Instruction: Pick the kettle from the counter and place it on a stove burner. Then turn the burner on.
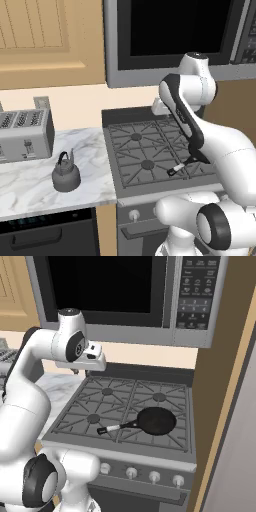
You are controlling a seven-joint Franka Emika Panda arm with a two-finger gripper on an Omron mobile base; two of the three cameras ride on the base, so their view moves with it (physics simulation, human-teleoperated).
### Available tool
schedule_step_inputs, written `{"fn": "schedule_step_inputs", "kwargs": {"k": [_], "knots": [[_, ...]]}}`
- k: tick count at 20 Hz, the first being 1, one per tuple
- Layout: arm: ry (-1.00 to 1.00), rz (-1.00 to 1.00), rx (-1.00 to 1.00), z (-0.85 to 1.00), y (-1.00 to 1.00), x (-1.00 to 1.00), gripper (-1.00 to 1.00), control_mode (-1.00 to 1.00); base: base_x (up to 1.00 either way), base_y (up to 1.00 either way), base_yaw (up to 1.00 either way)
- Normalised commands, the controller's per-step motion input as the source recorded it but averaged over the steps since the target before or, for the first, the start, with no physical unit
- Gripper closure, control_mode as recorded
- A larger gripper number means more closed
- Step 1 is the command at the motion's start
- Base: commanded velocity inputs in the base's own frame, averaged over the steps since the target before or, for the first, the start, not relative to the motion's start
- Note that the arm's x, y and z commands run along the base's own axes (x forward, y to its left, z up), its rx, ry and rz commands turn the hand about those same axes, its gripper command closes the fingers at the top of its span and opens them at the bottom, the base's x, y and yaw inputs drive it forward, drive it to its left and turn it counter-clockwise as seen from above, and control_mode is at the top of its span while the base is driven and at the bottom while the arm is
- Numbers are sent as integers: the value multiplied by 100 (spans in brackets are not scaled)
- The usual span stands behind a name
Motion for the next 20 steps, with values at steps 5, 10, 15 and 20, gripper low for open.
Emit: {"fn": "schedule_step_inputs", "kwargs": {"k": [5,10,15,20], "knots": [[0,0,0,-4,20,-2,-100,-100,0,0,0],[0,0,0,-11,47,-29,-100,-100,0,0,0],[-8,1,0,-5,39,-56,-100,-100,0,0,0],[-9,3,0,-8,35,-50,-100,-100,0,0,0]]}}
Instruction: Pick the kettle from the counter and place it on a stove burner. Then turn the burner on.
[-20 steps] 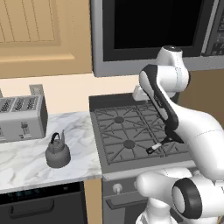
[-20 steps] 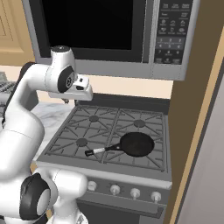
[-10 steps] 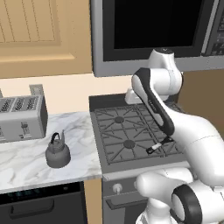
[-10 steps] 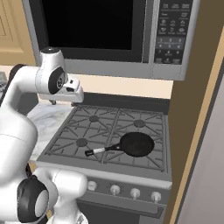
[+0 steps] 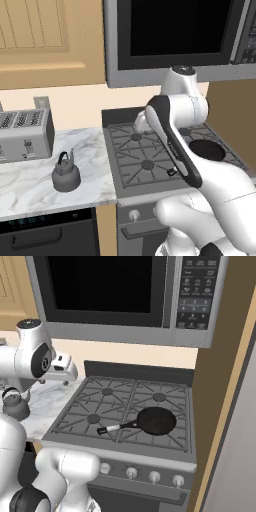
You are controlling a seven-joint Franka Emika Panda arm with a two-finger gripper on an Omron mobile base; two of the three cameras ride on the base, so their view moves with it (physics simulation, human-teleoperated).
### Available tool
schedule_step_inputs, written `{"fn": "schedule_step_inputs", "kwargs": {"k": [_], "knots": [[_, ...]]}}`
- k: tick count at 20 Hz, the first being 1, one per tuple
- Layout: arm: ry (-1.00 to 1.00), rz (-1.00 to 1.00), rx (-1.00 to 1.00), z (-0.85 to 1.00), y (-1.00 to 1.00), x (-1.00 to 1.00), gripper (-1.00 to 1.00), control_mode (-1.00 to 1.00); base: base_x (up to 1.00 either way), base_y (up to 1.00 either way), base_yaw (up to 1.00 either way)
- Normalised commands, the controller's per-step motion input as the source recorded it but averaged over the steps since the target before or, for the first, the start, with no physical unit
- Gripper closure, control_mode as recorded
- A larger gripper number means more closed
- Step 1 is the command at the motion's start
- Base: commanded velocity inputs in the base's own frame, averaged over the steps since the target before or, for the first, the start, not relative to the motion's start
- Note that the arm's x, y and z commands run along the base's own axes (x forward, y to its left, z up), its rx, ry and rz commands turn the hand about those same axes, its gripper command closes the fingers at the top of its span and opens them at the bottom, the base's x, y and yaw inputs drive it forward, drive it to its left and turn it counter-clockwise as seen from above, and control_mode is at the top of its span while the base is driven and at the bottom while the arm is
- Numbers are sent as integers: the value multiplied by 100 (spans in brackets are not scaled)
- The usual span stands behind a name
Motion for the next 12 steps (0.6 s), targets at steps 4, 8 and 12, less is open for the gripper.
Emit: {"fn": "schedule_step_inputs", "kwargs": {"k": [4,8,12], "knots": [[-5,5,0,-10,39,-34,-100,-100,0,0,0],[-3,5,1,-11,45,-24,-100,-100,0,0,0],[0,6,5,-8,52,-6,-100,-100,0,0,0]]}}
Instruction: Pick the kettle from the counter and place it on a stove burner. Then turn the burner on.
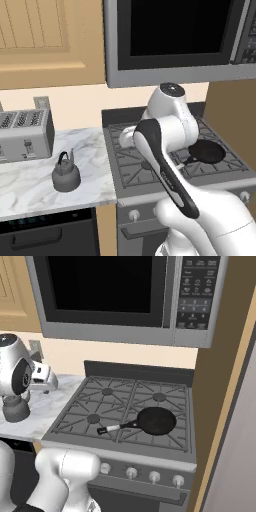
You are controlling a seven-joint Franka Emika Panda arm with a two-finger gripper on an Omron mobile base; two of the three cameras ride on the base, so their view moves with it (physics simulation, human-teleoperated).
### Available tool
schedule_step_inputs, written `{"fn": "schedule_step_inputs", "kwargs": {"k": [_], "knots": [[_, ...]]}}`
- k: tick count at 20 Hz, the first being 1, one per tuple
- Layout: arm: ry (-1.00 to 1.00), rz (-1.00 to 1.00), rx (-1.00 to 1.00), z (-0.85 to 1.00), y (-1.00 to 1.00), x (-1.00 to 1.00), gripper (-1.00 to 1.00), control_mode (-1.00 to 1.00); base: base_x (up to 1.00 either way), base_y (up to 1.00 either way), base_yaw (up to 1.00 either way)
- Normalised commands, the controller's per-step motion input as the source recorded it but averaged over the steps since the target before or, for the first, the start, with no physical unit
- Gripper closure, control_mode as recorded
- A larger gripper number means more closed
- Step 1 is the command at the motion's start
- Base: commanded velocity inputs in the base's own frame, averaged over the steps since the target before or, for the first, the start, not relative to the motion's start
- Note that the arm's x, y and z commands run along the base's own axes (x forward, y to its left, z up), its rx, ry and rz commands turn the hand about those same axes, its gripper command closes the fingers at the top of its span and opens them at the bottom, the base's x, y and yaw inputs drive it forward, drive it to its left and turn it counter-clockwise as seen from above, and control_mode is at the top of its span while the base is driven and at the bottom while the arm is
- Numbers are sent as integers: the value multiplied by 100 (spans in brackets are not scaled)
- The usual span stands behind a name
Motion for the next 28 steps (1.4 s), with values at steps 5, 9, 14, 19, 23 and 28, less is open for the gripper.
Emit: {"fn": "schedule_step_inputs", "kwargs": {"k": [5,9,14,19,23,28], "knots": [[0,6,5,-2,62,0,-100,-100,0,0,0],[0,5,6,-4,72,0,-100,-100,0,0,0],[0,3,3,-11,85,0,-100,-100,0,0,0],[0,4,4,-11,77,0,-100,-100,0,0,0],[0,3,6,-12,69,3,-100,-100,0,0,0],[0,2,5,-14,62,12,-100,-100,0,0,0]]}}
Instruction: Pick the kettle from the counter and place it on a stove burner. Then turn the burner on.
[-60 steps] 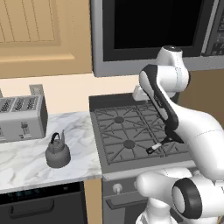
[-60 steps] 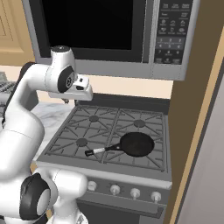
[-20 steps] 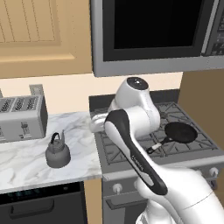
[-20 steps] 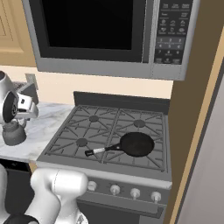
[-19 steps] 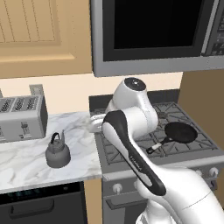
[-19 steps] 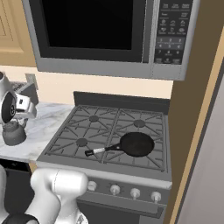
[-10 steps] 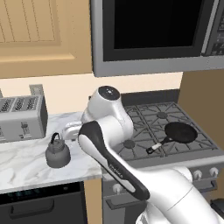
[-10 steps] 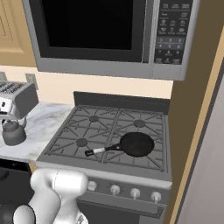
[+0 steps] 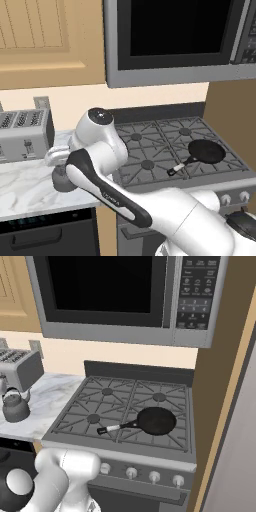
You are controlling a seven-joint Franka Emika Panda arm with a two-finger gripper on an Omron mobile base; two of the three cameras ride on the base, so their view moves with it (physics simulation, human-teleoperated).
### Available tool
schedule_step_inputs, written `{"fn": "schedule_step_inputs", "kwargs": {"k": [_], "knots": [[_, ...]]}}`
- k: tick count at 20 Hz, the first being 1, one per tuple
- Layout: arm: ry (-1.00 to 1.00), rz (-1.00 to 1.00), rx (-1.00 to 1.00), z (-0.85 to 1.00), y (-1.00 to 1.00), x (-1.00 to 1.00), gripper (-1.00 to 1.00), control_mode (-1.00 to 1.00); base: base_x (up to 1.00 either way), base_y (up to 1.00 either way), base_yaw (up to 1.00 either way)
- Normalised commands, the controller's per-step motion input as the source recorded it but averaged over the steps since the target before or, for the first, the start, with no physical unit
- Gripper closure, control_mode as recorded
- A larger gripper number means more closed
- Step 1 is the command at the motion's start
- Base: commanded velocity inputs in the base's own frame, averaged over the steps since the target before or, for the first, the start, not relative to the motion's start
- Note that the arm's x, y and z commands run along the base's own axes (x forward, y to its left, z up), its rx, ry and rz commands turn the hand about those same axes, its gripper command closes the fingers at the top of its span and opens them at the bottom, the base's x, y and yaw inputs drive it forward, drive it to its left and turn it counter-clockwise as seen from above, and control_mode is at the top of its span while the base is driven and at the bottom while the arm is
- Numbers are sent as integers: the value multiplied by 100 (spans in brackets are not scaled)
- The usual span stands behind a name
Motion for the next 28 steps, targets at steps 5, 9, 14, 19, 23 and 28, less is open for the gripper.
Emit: {"fn": "schedule_step_inputs", "kwargs": {"k": [5,9,14,19,23,28], "knots": [[1,0,0,-9,42,14,-100,-100,0,0,0],[2,0,-4,-2,18,23,-100,-100,0,0,0],[7,-2,0,-1,4,36,-100,-100,0,0,0],[7,-5,0,-4,0,31,-100,-100,0,0,0],[5,-5,0,-8,0,30,-100,-100,0,0,0],[7,-5,0,-8,0,33,-100,-100,0,0,0]]}}
